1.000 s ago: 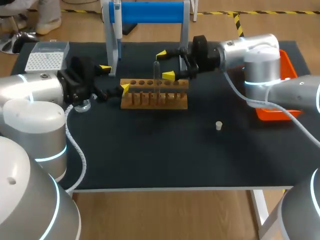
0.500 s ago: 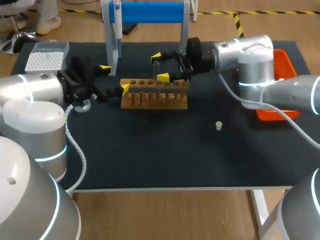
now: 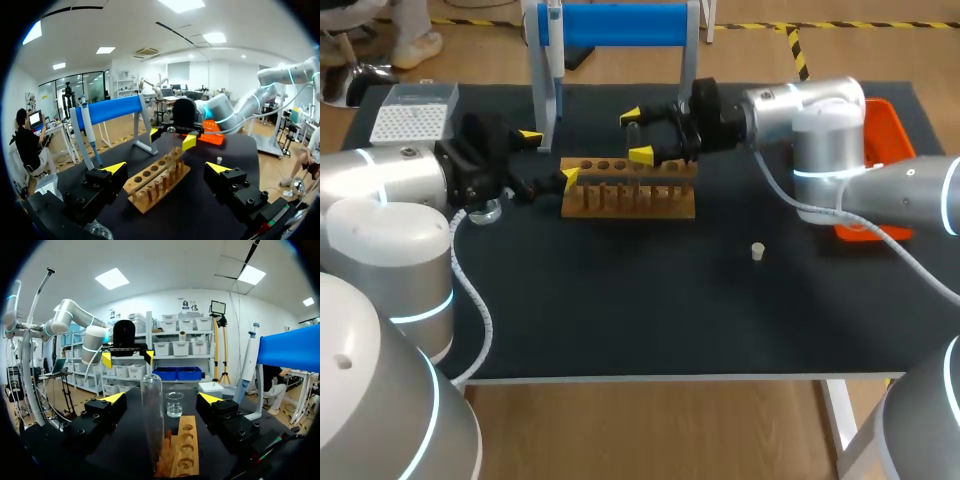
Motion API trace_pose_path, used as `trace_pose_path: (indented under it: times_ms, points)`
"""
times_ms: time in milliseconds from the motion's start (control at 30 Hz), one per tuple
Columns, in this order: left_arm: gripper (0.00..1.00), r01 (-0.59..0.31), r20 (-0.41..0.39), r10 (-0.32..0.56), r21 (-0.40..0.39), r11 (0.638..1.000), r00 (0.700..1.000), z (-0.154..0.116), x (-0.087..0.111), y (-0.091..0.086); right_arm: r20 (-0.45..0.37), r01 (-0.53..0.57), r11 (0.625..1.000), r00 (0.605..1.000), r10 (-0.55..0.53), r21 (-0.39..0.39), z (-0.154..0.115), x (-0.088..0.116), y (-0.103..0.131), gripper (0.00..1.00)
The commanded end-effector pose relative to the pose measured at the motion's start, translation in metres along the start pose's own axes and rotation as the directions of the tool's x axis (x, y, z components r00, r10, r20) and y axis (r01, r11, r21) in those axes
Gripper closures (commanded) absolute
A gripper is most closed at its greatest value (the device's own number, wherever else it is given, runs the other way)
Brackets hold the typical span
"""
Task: Invert the test tube, pick up the pipette, mount the tip to pipette, aspirate from beaker and dispense into the tube, eject the tip, return the pipette, and cap with the stopper.
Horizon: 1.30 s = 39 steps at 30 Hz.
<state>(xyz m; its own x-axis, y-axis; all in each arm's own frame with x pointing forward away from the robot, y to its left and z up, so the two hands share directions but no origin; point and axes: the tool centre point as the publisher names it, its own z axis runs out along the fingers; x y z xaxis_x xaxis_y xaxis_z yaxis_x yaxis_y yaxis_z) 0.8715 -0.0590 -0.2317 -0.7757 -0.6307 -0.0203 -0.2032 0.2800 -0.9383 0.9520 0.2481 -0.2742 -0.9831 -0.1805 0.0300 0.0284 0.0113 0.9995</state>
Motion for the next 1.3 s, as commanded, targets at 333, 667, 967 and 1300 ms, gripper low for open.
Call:
trace_pose_path:
  times_ms: [333,667,967,1300]
  points:
    - [0.0,-0.001,-0.003,0.001,0.003,1.0,1.0,-0.0018,-0.0004,0.0008,0.056,0.008,1.0,0.998,-0.008,0.011,0.0028,0.0073,0.0005,0.25]
    - [0.0,-0.001,-0.003,0.001,0.003,1.0,1.0,-0.0018,-0.0004,0.0008,0.064,0.009,1.0,0.998,-0.01,0.01,0.0033,0.0071,0.0004,0.6]
    - [0.0,-0.001,-0.003,0.001,0.003,1.0,1.0,-0.0018,-0.0004,0.0008,0.073,0.007,1.0,0.997,-0.008,0.008,0.0009,0.0063,0.0005,1.0]
    - [0.0,-0.001,-0.003,0.001,0.003,1.0,1.0,-0.0018,-0.0004,0.0008,0.077,0.005,1.0,0.997,-0.005,0.006,0.0007,0.0058,0.0027,1.0]
